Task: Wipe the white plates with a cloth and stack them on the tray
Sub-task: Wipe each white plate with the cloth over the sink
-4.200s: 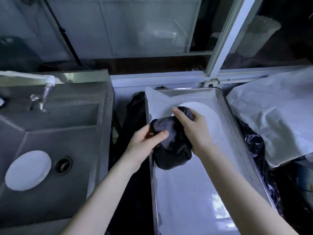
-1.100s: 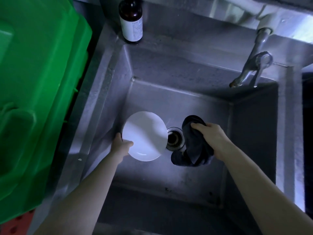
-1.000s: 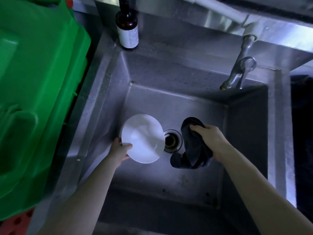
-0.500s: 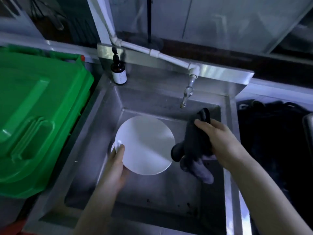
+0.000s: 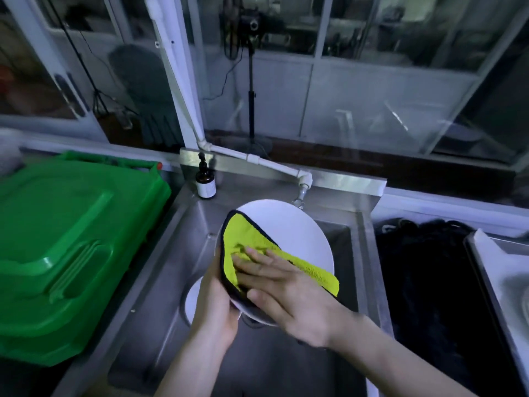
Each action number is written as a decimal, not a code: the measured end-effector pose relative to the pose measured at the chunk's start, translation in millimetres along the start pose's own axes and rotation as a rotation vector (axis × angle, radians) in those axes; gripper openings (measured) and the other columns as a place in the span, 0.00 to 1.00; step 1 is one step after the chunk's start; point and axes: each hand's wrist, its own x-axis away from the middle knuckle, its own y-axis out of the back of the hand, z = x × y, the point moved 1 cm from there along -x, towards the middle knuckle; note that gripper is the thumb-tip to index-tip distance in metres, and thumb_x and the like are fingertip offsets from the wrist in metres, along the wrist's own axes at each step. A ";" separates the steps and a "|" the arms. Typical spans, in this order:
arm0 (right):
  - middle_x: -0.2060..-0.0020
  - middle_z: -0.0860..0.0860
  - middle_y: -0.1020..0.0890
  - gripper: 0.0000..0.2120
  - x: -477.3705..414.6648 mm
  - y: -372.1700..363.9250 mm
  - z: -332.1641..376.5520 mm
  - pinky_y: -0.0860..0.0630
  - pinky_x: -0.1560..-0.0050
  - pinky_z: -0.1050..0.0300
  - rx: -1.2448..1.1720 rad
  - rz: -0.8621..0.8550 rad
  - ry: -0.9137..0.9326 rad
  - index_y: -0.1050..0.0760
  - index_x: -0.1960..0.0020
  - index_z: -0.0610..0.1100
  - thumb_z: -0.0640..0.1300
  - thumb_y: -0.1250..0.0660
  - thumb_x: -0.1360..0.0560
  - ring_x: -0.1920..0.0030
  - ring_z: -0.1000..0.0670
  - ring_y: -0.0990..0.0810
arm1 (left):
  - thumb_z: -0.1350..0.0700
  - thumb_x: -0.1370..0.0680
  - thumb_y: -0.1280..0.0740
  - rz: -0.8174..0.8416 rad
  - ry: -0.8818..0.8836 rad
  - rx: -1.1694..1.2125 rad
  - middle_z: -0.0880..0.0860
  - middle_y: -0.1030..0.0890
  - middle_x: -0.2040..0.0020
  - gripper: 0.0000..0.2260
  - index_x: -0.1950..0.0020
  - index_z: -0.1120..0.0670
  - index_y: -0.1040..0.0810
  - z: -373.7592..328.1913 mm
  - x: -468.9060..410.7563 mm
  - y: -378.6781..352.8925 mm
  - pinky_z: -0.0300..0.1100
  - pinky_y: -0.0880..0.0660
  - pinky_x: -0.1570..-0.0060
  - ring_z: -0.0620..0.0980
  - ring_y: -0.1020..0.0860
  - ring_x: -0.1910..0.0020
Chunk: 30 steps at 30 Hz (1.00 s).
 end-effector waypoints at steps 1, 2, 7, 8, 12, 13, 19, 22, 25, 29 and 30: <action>0.22 0.53 0.40 0.18 -7.7 4.9 0.4 0.44 0.24 0.52 -0.057 -0.044 -0.033 0.30 0.29 0.42 0.44 0.41 0.18 0.22 0.53 0.43 | 0.48 0.14 0.46 -0.020 -0.030 0.001 0.48 0.13 0.60 0.23 0.54 0.53 0.14 0.1 0.1 -1.5 0.37 0.19 0.65 0.44 0.14 0.61; 0.22 0.53 0.41 0.20 -15.9 8.6 0.4 0.39 0.27 0.53 -0.064 -0.094 -0.064 0.31 0.29 0.41 0.41 0.38 0.20 0.24 0.51 0.39 | 0.50 0.14 0.45 -0.017 -0.048 0.012 0.46 0.13 0.62 0.20 0.54 0.51 0.15 -1.5 2.1 -3.0 0.36 0.20 0.69 0.42 0.15 0.64; 0.21 0.54 0.46 0.28 -48.7 14.7 -11.9 0.51 0.22 0.50 0.362 -0.116 -0.116 0.42 0.21 0.50 0.49 0.44 0.21 0.21 0.50 0.48 | 0.48 0.14 0.45 0.019 -0.139 0.085 0.44 0.19 0.37 0.17 0.43 0.47 0.15 -13.0 10.1 -24.8 0.33 0.20 0.60 0.38 0.15 0.52; 0.21 0.54 0.47 0.27 -51.0 18.5 -17.7 0.54 0.22 0.51 0.366 -0.114 -0.155 0.43 0.21 0.50 0.50 0.45 0.19 0.21 0.50 0.51 | 0.47 0.14 0.46 0.030 -0.141 0.066 0.45 0.19 0.36 0.17 0.39 0.48 0.18 -15.8 11.8 -26.5 0.37 0.19 0.57 0.40 0.15 0.48; 0.21 0.50 0.53 0.26 -38.1 36.7 -43.0 0.55 0.23 0.52 0.388 -0.144 -0.372 0.47 0.20 0.46 0.50 0.47 0.16 0.20 0.49 0.55 | 0.39 0.16 0.44 0.046 -0.136 0.024 0.49 0.14 0.42 0.20 0.35 0.49 0.20 -26.7 20.5 -27.1 0.49 0.23 0.49 0.47 0.15 0.45; 0.21 0.51 0.53 0.26 -28.6 36.2 -45.2 0.55 0.23 0.52 0.432 -0.132 -0.386 0.48 0.20 0.46 0.51 0.48 0.16 0.20 0.50 0.56 | 0.38 0.17 0.43 0.031 -0.138 0.033 0.49 0.14 0.43 0.21 0.36 0.49 0.20 -27.7 20.9 -27.3 0.49 0.23 0.50 0.47 0.15 0.47; 0.21 0.57 0.49 0.25 5.4 -0.5 -2.8 0.51 0.22 0.51 0.352 -0.027 -0.111 0.43 0.21 0.51 0.55 0.54 0.17 0.21 0.52 0.51 | 0.36 0.20 0.40 -0.046 -0.053 0.041 0.56 0.12 0.52 0.26 0.49 0.56 0.13 -23.7 21.8 -33.1 0.43 0.18 0.67 0.50 0.13 0.57; 0.21 0.58 0.51 0.25 -21.6 2.1 3.0 0.54 0.22 0.52 0.310 -0.083 -0.097 0.43 0.21 0.50 0.54 0.52 0.17 0.21 0.54 0.56 | 0.36 0.20 0.38 -0.035 -0.086 0.033 0.50 0.12 0.54 0.22 0.51 0.51 0.14 -26.8 20.1 -45.1 0.42 0.20 0.63 0.45 0.13 0.58; 0.21 0.55 0.49 0.26 -50.3 23.0 -13.5 0.53 0.22 0.50 0.281 -0.228 -0.233 0.44 0.21 0.49 0.52 0.44 0.18 0.20 0.51 0.54 | 0.39 0.16 0.43 -0.005 -0.160 -0.011 0.49 0.15 0.40 0.19 0.36 0.48 0.21 -32.8 20.9 -54.5 0.46 0.23 0.42 0.43 0.16 0.45; 0.20 0.55 0.53 0.27 -56.7 47.3 -47.2 0.55 0.22 0.50 0.361 -0.277 -0.463 0.50 0.20 0.51 0.55 0.47 0.17 0.21 0.53 0.57 | 0.40 0.16 0.42 0.023 -0.183 0.024 0.50 0.14 0.44 0.19 0.36 0.50 0.20 -38.0 22.8 -50.4 0.50 0.22 0.46 0.49 0.15 0.45; 0.20 0.54 0.53 0.27 -48.8 49.5 -52.1 0.55 0.22 0.50 0.402 -0.279 -0.478 0.50 0.20 0.50 0.55 0.48 0.17 0.21 0.52 0.57 | 0.39 0.17 0.41 0.013 -0.215 0.029 0.49 0.14 0.43 0.19 0.37 0.49 0.20 -41.8 23.0 -47.9 0.51 0.22 0.46 0.50 0.16 0.43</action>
